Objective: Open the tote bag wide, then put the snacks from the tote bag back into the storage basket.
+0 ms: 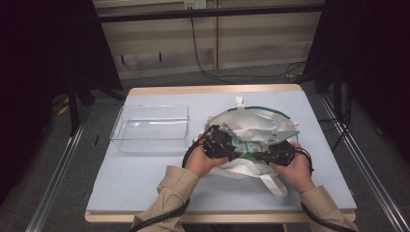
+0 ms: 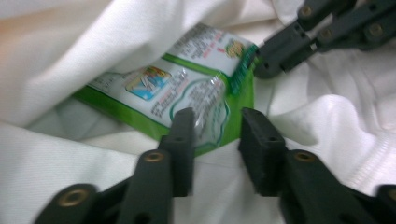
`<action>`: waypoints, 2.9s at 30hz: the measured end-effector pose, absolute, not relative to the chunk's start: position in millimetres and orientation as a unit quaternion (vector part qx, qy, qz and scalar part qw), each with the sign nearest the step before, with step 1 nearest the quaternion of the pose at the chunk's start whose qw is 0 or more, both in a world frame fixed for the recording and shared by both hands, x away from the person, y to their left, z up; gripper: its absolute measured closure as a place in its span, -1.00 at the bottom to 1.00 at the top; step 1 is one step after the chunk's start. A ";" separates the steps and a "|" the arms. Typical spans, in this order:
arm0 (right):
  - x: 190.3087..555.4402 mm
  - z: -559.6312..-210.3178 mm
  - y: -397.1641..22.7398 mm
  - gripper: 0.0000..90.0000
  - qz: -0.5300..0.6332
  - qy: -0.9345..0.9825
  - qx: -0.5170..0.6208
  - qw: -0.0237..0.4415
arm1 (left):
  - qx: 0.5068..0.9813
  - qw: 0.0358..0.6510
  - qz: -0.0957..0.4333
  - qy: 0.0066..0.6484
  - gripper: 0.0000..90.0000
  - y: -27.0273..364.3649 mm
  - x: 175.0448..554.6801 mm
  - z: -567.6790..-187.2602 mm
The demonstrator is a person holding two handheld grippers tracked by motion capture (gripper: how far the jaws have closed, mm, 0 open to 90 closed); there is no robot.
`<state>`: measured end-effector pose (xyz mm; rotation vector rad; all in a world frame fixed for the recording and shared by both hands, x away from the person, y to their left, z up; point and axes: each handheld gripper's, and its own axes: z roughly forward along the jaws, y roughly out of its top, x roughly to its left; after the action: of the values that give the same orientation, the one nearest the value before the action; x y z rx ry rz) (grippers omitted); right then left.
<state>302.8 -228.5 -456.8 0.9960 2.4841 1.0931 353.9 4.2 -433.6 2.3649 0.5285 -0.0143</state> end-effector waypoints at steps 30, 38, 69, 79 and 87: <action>302.5 -431.8 -247.2 1.00 0.467 0.777 0.398 0.137 | 0.907 0.367 0.031 0.203 -0.02 20.1 357.9 -421.4; 302.4 -427.7 -249.7 1.00 0.483 0.765 0.403 0.141 | 0.905 0.375 0.045 0.196 -0.14 19.4 355.8 -414.3; 300.8 -416.6 -240.3 1.00 0.510 0.764 0.371 0.135 | 0.925 0.351 0.088 0.118 -0.20 -17.0 357.2 -412.3; 300.0 -415.8 -243.3 0.72 0.533 0.741 0.379 0.150 | 0.929 0.341 0.107 0.094 0.43 -22.0 359.0 -398.4; 297.8 -415.8 -260.8 -0.15 0.532 0.732 0.394 0.159 | 0.931 0.335 0.094 0.110 0.50 -16.7 364.4 -377.3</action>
<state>297.8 -260.8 -415.8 1.1262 2.0932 1.5202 364.4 -16.7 -377.3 2.4298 0.2872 0.2442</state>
